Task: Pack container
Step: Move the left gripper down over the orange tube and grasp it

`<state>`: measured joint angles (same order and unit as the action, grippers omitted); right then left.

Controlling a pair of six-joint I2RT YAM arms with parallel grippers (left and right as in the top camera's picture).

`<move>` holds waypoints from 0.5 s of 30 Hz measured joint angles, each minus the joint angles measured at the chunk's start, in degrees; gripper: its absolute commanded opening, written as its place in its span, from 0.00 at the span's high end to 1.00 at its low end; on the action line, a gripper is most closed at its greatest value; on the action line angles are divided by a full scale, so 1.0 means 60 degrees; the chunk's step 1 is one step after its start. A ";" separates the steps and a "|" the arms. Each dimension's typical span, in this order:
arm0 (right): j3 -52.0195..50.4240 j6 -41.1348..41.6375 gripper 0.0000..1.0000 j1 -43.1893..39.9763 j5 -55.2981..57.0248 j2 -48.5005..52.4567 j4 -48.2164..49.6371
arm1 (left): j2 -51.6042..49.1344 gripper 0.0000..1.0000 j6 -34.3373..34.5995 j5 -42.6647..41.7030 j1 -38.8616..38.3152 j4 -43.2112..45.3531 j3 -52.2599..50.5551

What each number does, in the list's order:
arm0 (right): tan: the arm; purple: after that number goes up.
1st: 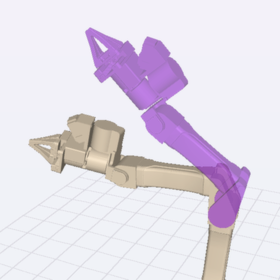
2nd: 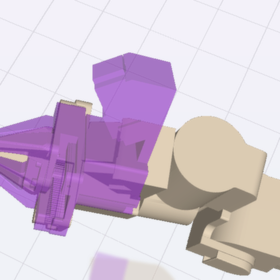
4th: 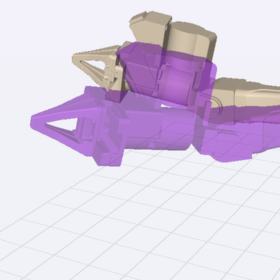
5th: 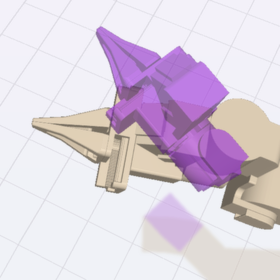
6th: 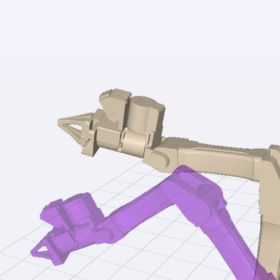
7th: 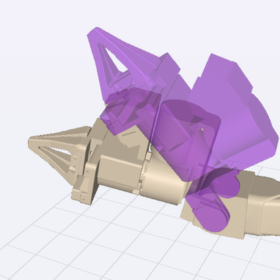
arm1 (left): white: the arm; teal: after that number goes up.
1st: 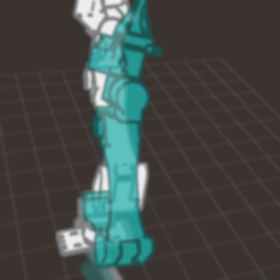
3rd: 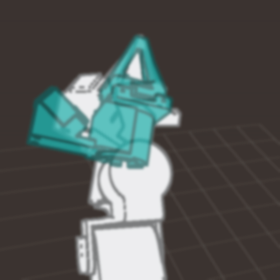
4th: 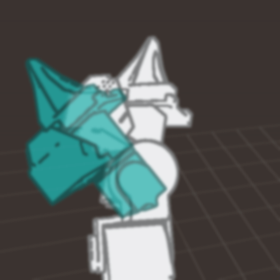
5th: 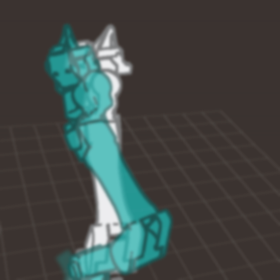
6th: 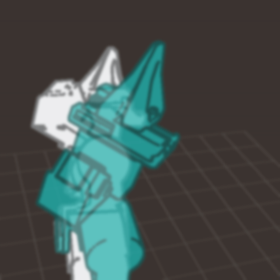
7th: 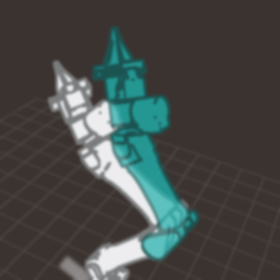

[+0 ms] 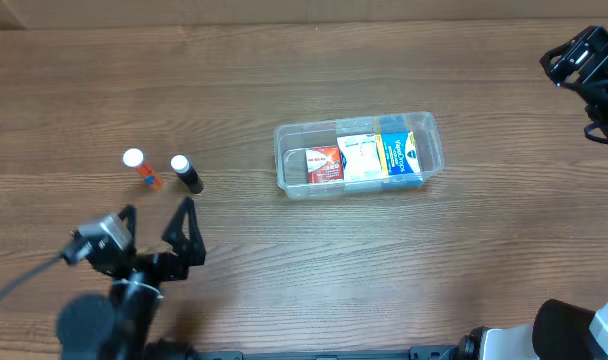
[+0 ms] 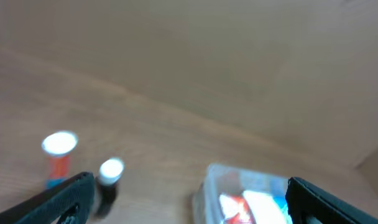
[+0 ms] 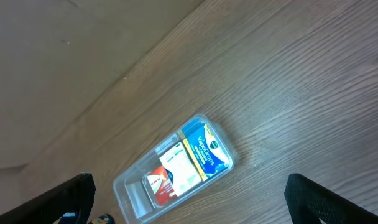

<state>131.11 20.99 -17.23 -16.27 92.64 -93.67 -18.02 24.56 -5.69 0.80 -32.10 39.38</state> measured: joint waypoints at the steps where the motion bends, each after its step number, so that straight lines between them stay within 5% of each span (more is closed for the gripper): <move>1: 0.0000 0.0000 0.00 0.0000 -0.0004 0.0000 -0.0004 | -0.0634 0.00 -0.0142 0.0168 0.0000 -0.0550 0.0758; 9: -0.0004 0.0000 0.00 -0.0004 -0.0007 0.0000 0.0004 | -0.5144 0.00 -0.1188 0.1851 0.0000 -0.3202 0.5523; 15: -0.0004 0.0000 0.00 0.0000 -0.0004 0.0000 0.0004 | -0.6612 0.00 -0.1614 0.2160 0.0004 -0.3399 0.6717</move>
<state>131.09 20.99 -17.23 -16.29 92.64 -93.65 -57.69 14.87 7.27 0.82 -52.49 79.68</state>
